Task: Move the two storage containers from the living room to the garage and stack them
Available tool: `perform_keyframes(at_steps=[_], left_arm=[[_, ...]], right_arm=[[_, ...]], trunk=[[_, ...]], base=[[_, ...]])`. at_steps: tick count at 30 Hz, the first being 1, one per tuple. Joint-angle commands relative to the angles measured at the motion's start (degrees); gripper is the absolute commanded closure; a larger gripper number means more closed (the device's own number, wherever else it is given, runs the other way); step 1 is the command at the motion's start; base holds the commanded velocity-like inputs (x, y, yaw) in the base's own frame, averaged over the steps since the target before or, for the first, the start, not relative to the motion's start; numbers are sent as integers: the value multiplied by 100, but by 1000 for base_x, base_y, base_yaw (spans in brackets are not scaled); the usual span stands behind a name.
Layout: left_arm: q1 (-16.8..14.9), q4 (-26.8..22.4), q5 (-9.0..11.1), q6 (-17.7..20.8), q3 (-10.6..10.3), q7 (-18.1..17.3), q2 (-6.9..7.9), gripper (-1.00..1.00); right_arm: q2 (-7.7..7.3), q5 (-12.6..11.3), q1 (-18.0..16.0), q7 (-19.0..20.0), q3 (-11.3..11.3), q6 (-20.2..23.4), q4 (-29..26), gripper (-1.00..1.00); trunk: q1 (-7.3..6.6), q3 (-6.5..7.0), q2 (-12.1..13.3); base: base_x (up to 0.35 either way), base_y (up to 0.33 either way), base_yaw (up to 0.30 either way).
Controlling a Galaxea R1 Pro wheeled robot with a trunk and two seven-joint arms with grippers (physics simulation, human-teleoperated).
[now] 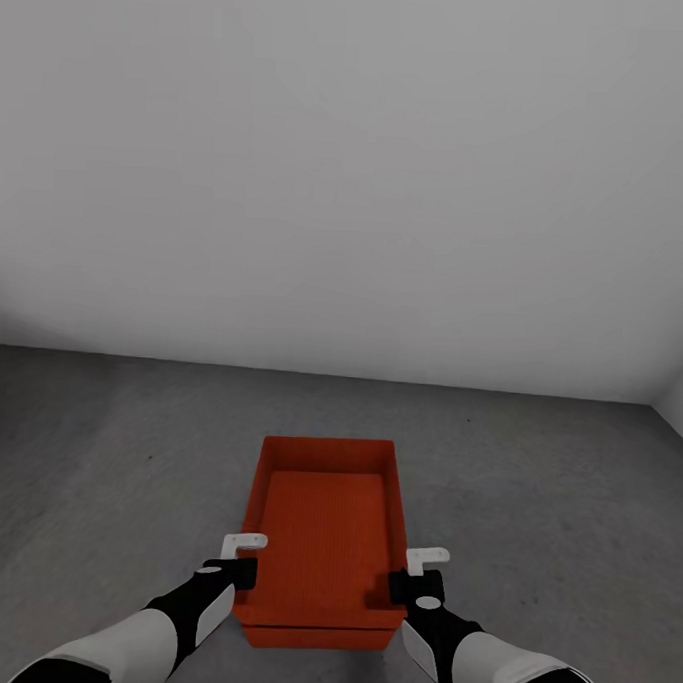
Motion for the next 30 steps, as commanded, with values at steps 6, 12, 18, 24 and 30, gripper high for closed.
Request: perform_keyframes(at_steps=[6, 12, 18, 24, 30], left_arm=[[-5, -35, -84, -2, 376, 70, 454, 100], [-7, -35, -84, -2, 372, 70, 449, 100], [-7, -35, -82, -2, 376, 70, 448, 100], [-6, -35, -84, -2, 376, 70, 452, 100], [-7, -35, -84, -2, 376, 70, 451, 100]], right_arm=[[3, -13, 2, 15, -242, 4, 8, 100], [3, -13, 2, 14, -242, 4, 8, 100], [1, -13, 2, 15, -242, 4, 8, 100], [3, -13, 2, 14, -242, 4, 8, 100], [3, -13, 2, 13, -242, 4, 8, 100]], trunk=[[-1, -4, -2], [-1, -4, -2], [21, -22, -42], [109, -94, -203], [109, -94, -203]], base=[[0, 0, 0], [0, 0, 0], [0, 0, 0], [0, 0, 0], [0, 0, 0]])
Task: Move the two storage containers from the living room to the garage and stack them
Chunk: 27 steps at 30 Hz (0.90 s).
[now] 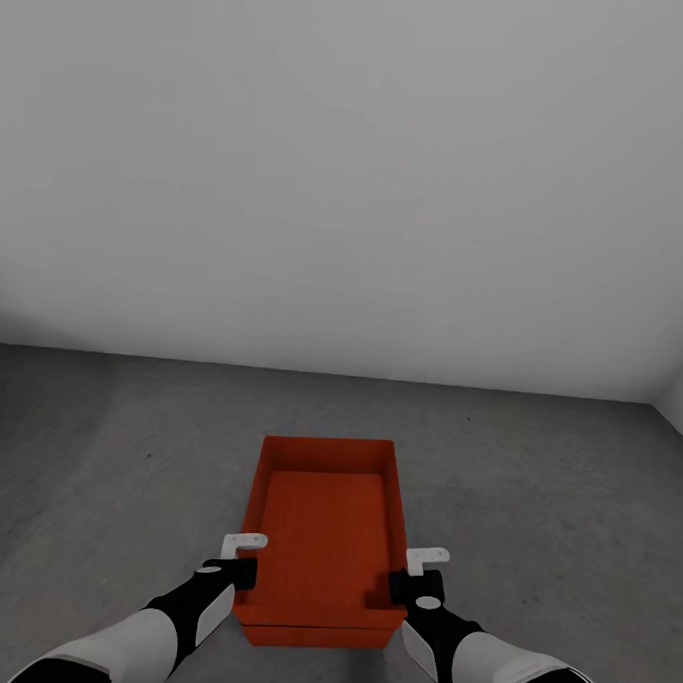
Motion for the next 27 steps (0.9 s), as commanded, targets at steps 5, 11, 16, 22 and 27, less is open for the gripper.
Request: perform_keyframes(at_steps=[5, 11, 16, 22, 27], left_arm=[[-5, -35, -84, -4, 377, 70, 453, 100], [-3, -35, -84, -4, 377, 70, 453, 100], [-5, -35, -84, -4, 377, 70, 454, 100], [-5, -35, -84, -4, 377, 70, 454, 100], [-5, -35, -84, -4, 377, 70, 454, 100]], right_arm=[[3, -12, 2, 12, -237, 4, 8, 100], [3, -12, 2, 12, -238, 5, 8, 100], [3, -12, 2, 15, -240, 15, 8, 100], [3, -12, 2, 13, -240, 9, 8, 100], [3, -12, 4, 12, -240, 7, 8, 100]], trunk=[[-1, -4, -2], [-1, -4, -2], [-1, -4, -2], [109, -94, -203], [109, -94, -203]], base=[[0, 0, 0], [0, 0, 0], [0, 0, 0], [0, 0, 0], [0, 0, 0]])
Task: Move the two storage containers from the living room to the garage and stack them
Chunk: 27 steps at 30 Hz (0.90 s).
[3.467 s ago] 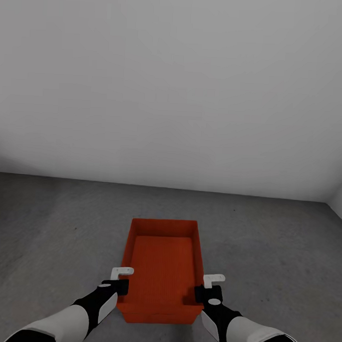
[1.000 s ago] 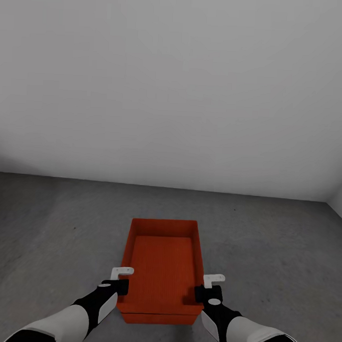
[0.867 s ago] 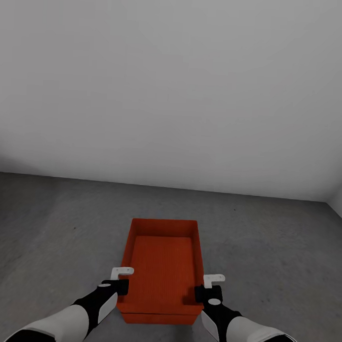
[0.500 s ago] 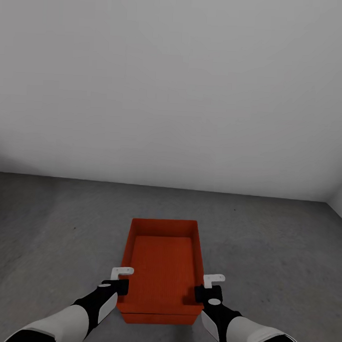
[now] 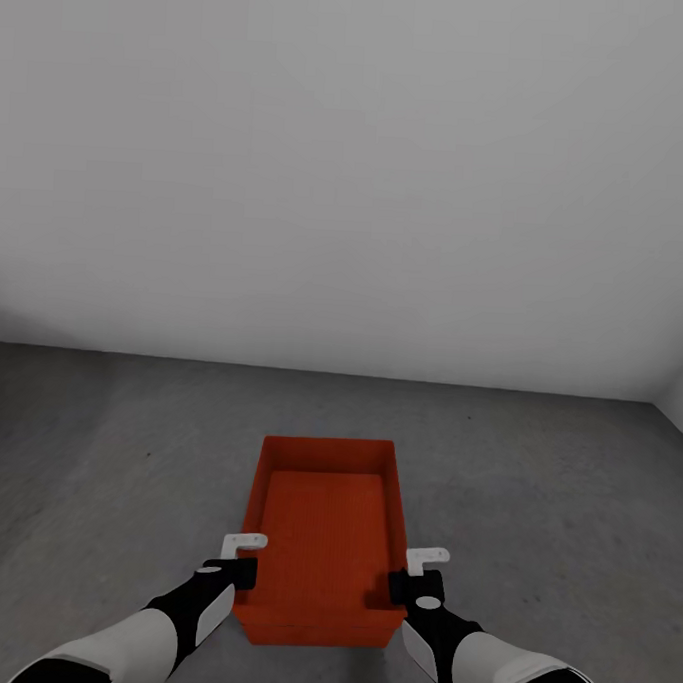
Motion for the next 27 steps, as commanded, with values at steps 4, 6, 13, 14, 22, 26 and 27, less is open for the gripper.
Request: perform_keyframes(at_steps=[4, 6, 13, 14, 22, 26, 27], left_arm=[[-7, -35, -82, -10, 377, 70, 454, 100], [-7, -35, -82, -10, 378, 70, 454, 100], [-7, -35, -82, -10, 377, 70, 454, 100], [-7, -35, -82, -10, 377, 70, 454, 100], [-6, -35, -82, -10, 377, 70, 454, 100], [-6, -35, -82, -10, 377, 70, 454, 100], [-7, -35, -82, -10, 377, 70, 454, 100]], right_arm=[[3, -11, 0, 11, -238, 2, 8, 100], [3, -11, 0, 11, -238, 1, 8, 100], [3, -11, 0, 11, -238, 2, 8, 100], [3, -11, 2, 11, -238, 2, 8, 100], [3, -11, 1, 11, -238, 1, 8, 100], [3, -11, 0, 11, -238, 1, 8, 100], [2, -11, 0, 12, -238, -1, 8, 100]], trunk=[[-1, -4, -2], [-1, -4, -2], [87, -76, -162], [87, -76, -162], [87, -76, -162], [87, -76, -162], [87, -76, -162]], base=[[0, 0, 0], [0, 0, 0], [0, 0, 0], [0, 0, 0], [0, 0, 0], [0, 0, 0], [0, 0, 0]])
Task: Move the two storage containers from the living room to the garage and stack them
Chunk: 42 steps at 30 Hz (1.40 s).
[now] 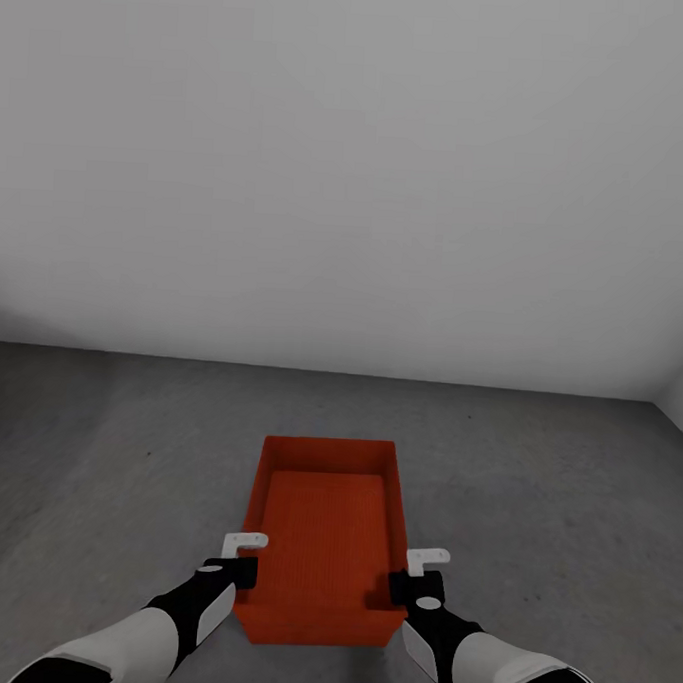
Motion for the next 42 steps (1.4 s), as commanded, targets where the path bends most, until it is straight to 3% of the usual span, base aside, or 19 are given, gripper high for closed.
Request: perform_keyframes(at_steps=[1, 9, 10, 42], left_arm=[[10, -37, 34, -25, 320, 62, 469, 100], [11, -37, 34, -25, 319, 62, 455, 100], [12, -37, 34, -25, 319, 62, 454, -100], [10, -37, 34, -24, 319, 62, 432, -100]], right_arm=[[2, 36, 2, 11, -242, 1, -6, 100], [-4, 36, 2, 18, -231, 2, -6, 100], [-4, 36, 2, 18, -229, 8, -6, -100], [-4, 44, 2, 24, -221, 14, -6, -100]], trunk=[[3, -7, 0], [3, -7, 0], [3, -7, 0], [3, -7, 0]], base=[[0, 0, 0], [0, 0, 0], [0, 0, 0], [0, 0, 0]])
